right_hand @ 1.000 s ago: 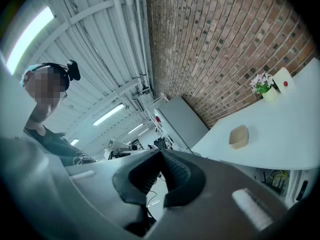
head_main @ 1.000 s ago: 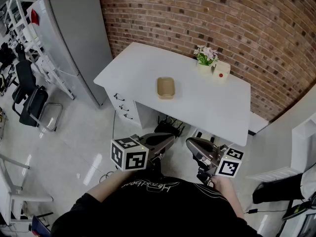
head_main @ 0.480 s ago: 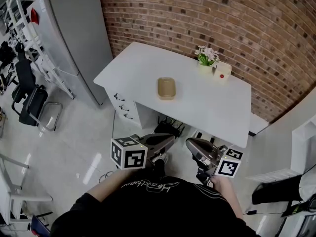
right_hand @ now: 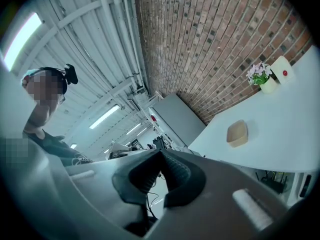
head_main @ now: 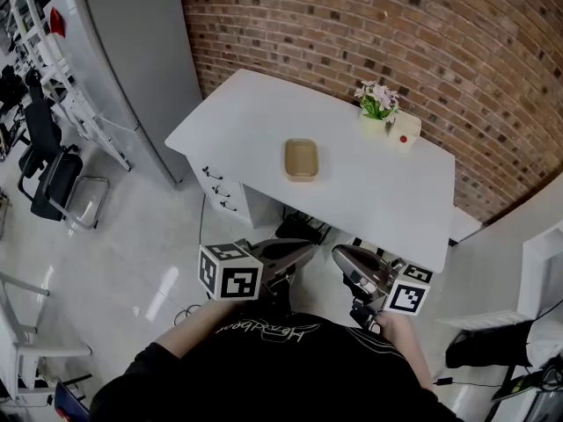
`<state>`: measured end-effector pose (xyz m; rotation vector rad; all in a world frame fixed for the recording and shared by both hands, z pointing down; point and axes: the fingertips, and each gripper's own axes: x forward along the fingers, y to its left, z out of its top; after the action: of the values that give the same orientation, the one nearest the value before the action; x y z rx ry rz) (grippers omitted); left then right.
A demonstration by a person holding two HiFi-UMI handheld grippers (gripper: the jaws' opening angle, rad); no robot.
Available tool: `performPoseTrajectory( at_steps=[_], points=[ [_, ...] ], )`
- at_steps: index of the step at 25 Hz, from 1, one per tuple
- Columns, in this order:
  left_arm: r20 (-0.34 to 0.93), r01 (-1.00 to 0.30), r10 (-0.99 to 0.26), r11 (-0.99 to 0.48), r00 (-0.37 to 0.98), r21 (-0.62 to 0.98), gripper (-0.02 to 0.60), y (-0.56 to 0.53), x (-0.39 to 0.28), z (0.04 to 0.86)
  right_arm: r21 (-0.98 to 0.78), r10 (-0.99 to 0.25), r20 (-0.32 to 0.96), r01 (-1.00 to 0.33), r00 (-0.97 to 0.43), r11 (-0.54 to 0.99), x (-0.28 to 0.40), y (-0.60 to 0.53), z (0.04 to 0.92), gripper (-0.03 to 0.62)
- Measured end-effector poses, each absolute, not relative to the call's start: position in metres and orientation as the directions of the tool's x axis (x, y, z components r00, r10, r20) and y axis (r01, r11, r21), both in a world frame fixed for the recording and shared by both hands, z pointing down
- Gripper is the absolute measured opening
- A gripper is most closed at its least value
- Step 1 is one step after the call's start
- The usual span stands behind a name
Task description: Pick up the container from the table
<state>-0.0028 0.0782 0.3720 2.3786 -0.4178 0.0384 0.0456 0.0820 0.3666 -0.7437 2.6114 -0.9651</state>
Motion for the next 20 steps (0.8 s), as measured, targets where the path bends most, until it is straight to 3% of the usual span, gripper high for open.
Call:
performPoseTrajectory(
  at_steps=[20],
  points=[
    [0.261,-0.379,-0.286,-0.529,0.922,0.759,0.005,-0.079,-0.005,0.428,-0.780,-0.596,0.029,-0.391,-0.803,0.488,0.057,-0.073,0.425,0.005]
  ],
)
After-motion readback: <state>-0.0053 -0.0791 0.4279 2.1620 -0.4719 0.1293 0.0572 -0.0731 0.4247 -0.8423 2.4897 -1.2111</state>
